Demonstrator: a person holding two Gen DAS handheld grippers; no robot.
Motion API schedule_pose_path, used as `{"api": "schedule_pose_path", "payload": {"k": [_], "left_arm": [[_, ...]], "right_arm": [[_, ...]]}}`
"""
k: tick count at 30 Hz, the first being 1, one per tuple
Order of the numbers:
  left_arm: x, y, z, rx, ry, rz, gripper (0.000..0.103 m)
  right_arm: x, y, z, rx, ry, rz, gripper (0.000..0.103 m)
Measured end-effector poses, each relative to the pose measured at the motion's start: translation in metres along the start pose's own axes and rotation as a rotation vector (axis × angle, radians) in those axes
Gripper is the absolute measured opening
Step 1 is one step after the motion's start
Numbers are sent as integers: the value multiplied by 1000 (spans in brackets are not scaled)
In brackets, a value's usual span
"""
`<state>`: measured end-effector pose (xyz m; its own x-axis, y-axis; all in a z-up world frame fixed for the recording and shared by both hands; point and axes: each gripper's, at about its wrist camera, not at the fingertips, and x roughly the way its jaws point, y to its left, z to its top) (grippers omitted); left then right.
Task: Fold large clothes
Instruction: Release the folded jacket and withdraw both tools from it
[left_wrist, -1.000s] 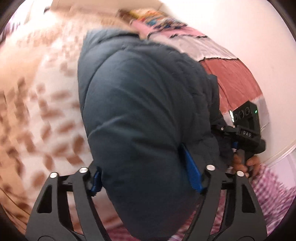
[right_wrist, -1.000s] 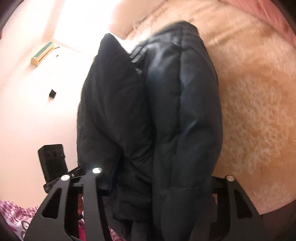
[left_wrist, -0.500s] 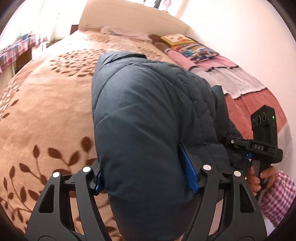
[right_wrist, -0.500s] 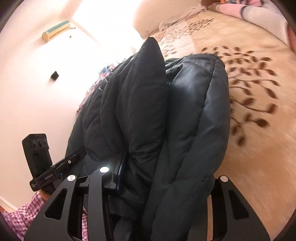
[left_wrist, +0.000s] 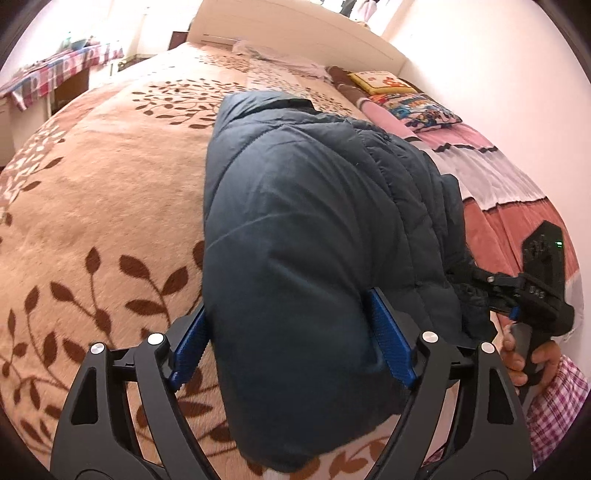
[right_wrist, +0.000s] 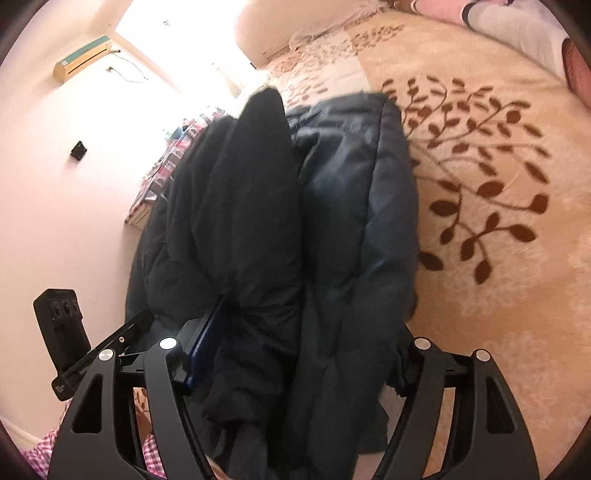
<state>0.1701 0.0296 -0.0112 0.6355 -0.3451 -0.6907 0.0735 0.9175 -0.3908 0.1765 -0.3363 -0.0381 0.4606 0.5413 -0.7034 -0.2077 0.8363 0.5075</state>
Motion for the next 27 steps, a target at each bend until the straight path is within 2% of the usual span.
{"api": "schedule_pose_path", "payload": {"k": [8,12,17,20,27], "left_arm": [[-42,-15,-10,60,-46,10,80],[-61,-33,-16,101,-60,15,80],[-82,-52,-31,133,-63,29,80],[-91,-62,-42,143,-59,37,80],[-104,-75,-67,155,-53,116,80]], "right_arm": [[-41,10,-14,-19,-69,-66,72],[-57,18,-16,-16,-97,-63,72],[-79,30,-34,-28,-119,-80,72],[-87,42,-55,-63,-108,-115,72],[-85,60,-94,-87,-60,-156,72]]}}
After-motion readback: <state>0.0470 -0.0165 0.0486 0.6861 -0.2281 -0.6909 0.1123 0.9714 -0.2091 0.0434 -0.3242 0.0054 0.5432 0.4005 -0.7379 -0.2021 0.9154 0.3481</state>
